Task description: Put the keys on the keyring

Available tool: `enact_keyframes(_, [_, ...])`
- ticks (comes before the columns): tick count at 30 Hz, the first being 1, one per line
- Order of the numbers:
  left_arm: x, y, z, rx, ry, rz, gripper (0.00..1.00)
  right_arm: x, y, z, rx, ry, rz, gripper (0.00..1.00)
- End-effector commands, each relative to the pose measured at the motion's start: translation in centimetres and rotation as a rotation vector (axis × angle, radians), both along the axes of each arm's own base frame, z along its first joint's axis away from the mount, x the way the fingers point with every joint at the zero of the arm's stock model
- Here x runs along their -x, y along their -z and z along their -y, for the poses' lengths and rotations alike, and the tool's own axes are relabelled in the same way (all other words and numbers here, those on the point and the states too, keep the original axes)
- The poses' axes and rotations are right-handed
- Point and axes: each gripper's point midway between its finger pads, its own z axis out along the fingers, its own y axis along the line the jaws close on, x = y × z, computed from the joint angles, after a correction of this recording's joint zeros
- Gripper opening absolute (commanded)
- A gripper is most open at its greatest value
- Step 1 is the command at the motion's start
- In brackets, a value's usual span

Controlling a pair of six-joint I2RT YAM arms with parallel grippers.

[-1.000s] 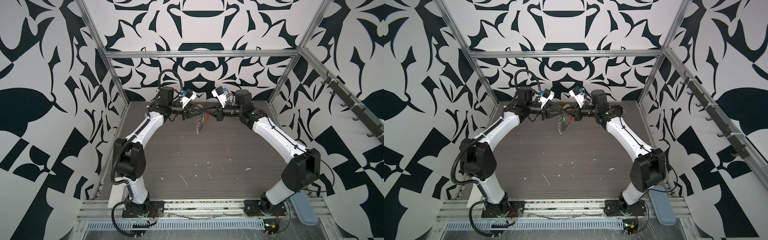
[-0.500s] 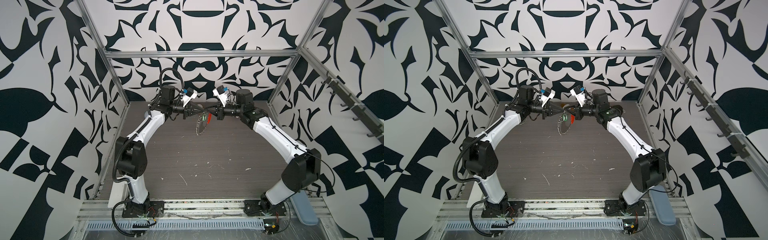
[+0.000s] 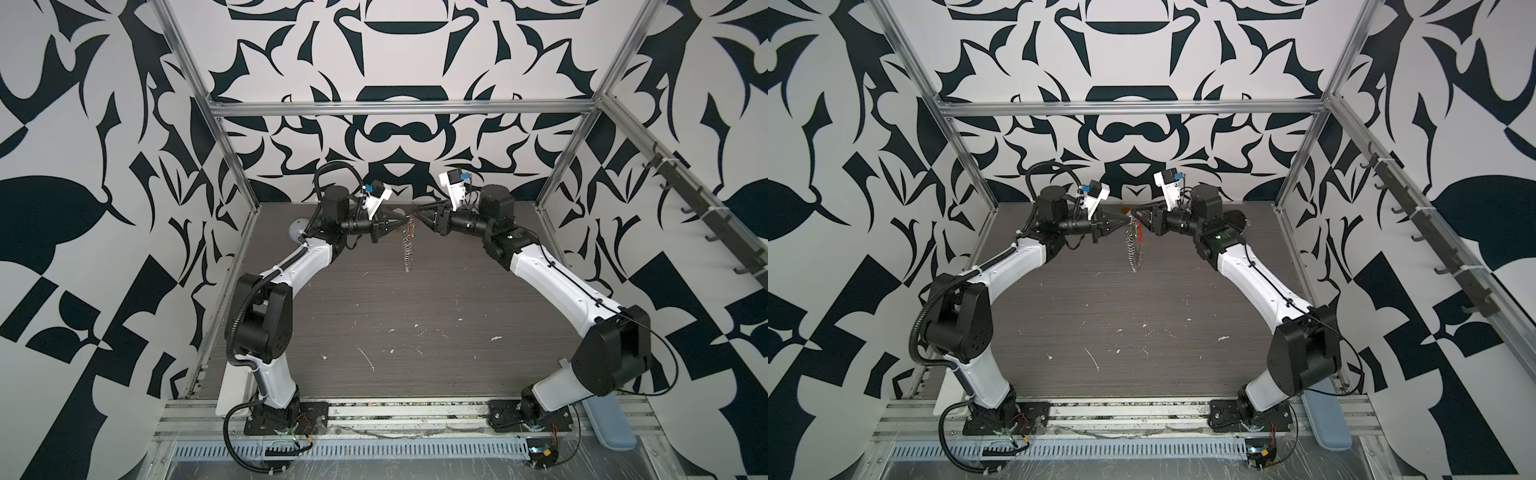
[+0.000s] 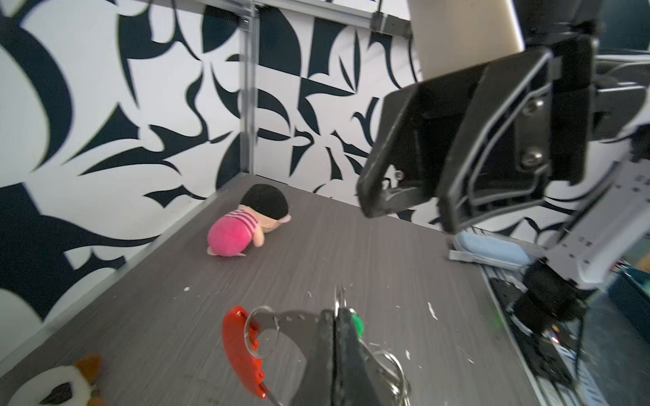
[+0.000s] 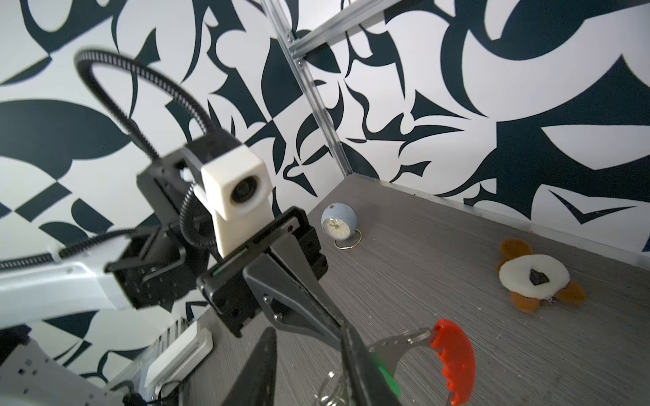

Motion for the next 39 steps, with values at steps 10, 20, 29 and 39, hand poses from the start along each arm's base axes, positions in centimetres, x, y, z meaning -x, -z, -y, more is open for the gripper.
enact_keyframes(10, [1.5,-9.7,-2.0,0.468,-0.102,0.203,0.0,-1.4,-4.0,1.0,-0.248,-0.049,-0.042,0.36])
enact_keyframes(20, [1.0,-10.2,-2.4,0.522,-0.137,0.204,0.0,-2.9,-4.0,1.0,-0.355,-0.09,-0.106,0.21])
enact_keyframes(29, [0.6,-10.2,-0.5,0.548,-0.181,0.241,0.0,-1.7,-3.3,-3.1,-0.404,-0.204,-0.158,0.14])
enact_keyframes(39, [0.4,-9.9,0.0,0.553,-0.204,0.255,0.0,-1.7,-3.1,-2.3,-0.384,-0.172,-0.152,0.16])
